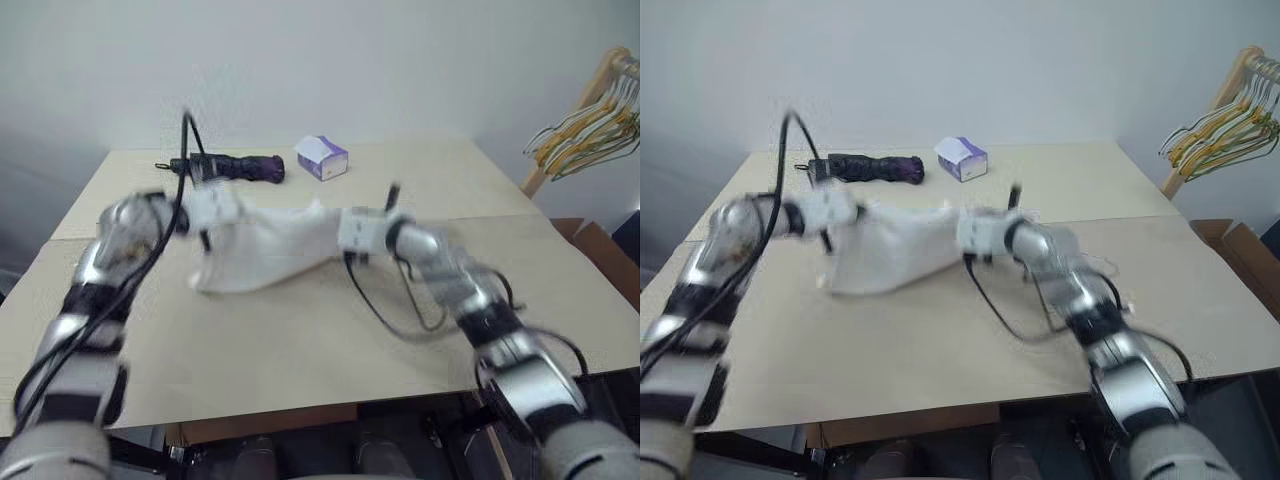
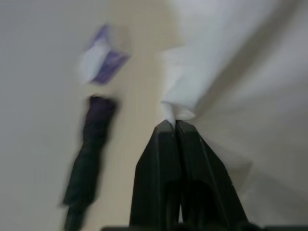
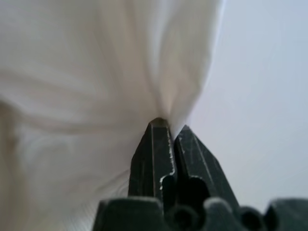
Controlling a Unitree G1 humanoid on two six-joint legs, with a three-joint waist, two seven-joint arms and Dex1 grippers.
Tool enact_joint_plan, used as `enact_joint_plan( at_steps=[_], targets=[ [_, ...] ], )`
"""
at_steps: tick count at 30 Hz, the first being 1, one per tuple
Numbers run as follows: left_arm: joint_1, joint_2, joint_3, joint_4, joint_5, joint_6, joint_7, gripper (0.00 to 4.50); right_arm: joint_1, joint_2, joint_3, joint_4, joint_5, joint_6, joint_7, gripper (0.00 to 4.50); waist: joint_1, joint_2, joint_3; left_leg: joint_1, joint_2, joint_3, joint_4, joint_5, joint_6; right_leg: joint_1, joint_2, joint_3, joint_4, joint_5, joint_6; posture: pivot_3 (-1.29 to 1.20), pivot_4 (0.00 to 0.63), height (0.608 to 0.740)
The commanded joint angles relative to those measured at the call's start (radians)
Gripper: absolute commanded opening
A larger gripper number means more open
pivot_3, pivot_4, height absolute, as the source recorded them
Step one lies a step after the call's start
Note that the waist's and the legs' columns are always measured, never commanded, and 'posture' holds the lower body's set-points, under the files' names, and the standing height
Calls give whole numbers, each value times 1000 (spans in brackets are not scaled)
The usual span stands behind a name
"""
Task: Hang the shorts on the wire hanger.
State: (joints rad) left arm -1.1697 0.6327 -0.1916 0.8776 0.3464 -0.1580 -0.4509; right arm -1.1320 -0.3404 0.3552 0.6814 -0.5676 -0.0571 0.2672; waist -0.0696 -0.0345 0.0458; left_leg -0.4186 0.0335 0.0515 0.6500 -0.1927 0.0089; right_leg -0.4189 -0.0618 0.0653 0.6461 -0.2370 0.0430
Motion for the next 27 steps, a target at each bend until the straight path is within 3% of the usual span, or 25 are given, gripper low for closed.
enact_joint_plan(
  at_steps=[1,4,7,10,14,17,20,23,27],
  targets=[
    [-285,-25,7,278,86,12,429,0,-272,24,-62,349,4,-97,-318,24,0,0,0,-5,0,0,0,0,0,-6,0,0,2,0,0,-4,0,740],
    [-461,-25,16,387,112,-27,682,0,-442,25,-88,516,24,-177,-530,24,1,0,0,-8,0,1,-10,-6,-5,-13,-1,0,3,0,0,1,0,740],
    [-543,-3,9,415,134,-108,807,0,-506,1,-96,565,25,-263,-639,24,1,0,0,-12,0,3,-16,-9,-6,-21,-1,0,2,-3,1,0,0,740],
    [-546,22,-6,418,150,-202,794,0,-483,-31,-85,578,23,-337,-639,24,2,0,0,-14,0,4,-18,-9,-7,-23,-1,1,1,-3,2,0,0,740],
    [-425,37,32,395,77,-346,639,0,-340,-68,-56,552,18,-456,-554,24,2,1,0,-17,0,6,-15,-9,-7,-20,-1,1,-5,-3,2,-10,0,740],
    [-238,55,68,312,-26,-518,421,0,-190,-93,-26,491,16,-580,-463,24,-3,1,-1,-14,0,6,-9,-8,-6,-16,-1,1,-4,-3,2,-12,0,740],
    [27,69,120,106,-236,-585,103,0,-18,-129,1,394,47,-737,-319,24,-15,1,-1,-10,0,7,-5,-4,-6,-13,-1,1,-2,-1,0,-15,0,740],
    [359,133,140,-267,-480,-466,-188,0,154,-165,19,275,132,-865,-117,24,-40,1,0,-5,1,6,-4,-2,-7,-9,0,2,2,-1,-1,-17,0,740],
    [718,277,178,-665,-668,-242,-410,0,328,-212,42,112,236,-909,105,24,-80,1,-1,-1,3,0,-2,-3,-6,-4,0,3,3,0,-2,-11,0,740]
  ],
)
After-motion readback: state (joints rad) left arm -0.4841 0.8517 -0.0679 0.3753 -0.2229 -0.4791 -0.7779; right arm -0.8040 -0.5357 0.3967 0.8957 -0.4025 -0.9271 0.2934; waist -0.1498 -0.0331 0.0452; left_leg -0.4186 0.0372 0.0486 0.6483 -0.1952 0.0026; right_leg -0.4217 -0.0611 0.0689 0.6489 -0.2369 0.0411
